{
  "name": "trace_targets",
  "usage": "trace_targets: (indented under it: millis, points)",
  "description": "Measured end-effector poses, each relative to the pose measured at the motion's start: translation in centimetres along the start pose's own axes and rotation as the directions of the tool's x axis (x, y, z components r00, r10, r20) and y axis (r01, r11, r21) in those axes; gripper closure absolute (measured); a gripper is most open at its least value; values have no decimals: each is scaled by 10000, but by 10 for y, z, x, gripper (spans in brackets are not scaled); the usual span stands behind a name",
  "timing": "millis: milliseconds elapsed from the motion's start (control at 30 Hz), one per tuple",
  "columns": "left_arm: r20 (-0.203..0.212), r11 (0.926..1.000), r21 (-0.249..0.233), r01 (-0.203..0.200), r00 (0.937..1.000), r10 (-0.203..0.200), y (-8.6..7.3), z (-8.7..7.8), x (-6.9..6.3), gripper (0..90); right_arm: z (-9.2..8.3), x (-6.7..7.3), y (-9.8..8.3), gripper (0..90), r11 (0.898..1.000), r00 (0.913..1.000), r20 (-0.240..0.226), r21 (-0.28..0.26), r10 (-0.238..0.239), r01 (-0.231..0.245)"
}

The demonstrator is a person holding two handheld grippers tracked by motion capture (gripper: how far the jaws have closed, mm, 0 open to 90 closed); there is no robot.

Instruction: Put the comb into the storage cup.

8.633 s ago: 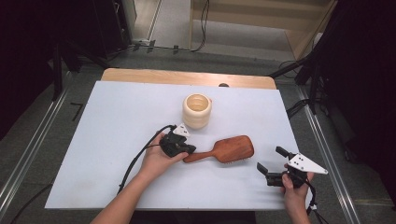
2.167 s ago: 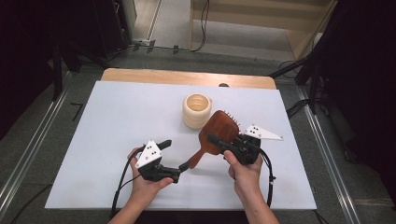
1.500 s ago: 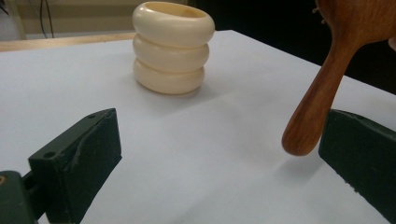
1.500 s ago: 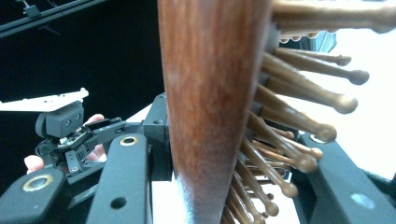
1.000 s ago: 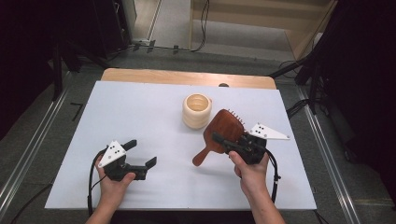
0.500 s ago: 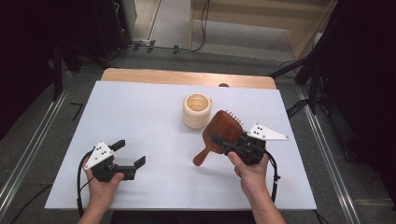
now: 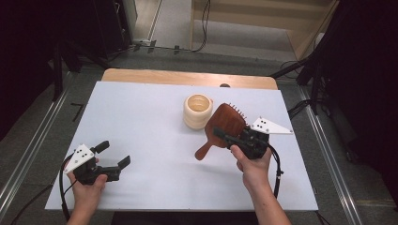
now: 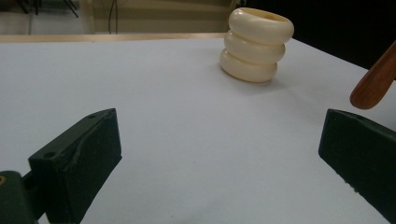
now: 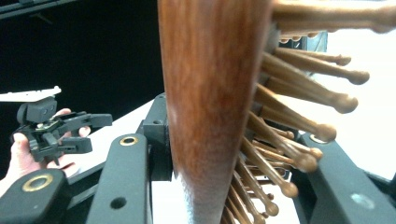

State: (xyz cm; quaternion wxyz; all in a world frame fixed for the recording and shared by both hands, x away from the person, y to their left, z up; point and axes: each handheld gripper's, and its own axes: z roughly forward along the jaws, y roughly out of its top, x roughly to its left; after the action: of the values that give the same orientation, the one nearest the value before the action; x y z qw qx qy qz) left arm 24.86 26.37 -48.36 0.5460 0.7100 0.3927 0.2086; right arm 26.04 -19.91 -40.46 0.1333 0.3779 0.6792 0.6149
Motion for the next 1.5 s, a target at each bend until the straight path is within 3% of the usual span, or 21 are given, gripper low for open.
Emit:
trace_targets:
  millis: [167,367,667,1067,1200,1500]
  points:
    - [-74,9996,36,-297,9995,298,-2,-8,1,0,2,-1,7,533,9999,9999,49,-99,-137,138]
    - [-213,9997,-6,-228,9995,228,-7,-17,8,0,6,-4,16,533,9998,9997,147,-81,-203,204]
    - [-229,9985,155,-518,9984,521,-11,-13,4,0,10,-4,30,533,9993,9990,249,-78,-376,378]
    - [-245,9995,14,-327,9992,327,-12,-15,6,0,21,-6,47,533,9983,9978,348,-159,-562,568]
    - [-257,9996,32,-294,9992,294,-12,-15,7,0,24,-7,53,533,9967,9951,587,-137,-791,800]
    - [-233,9997,45,-240,9994,241,-12,-15,8,0,26,-12,67,533,9966,9948,686,-280,-756,777]
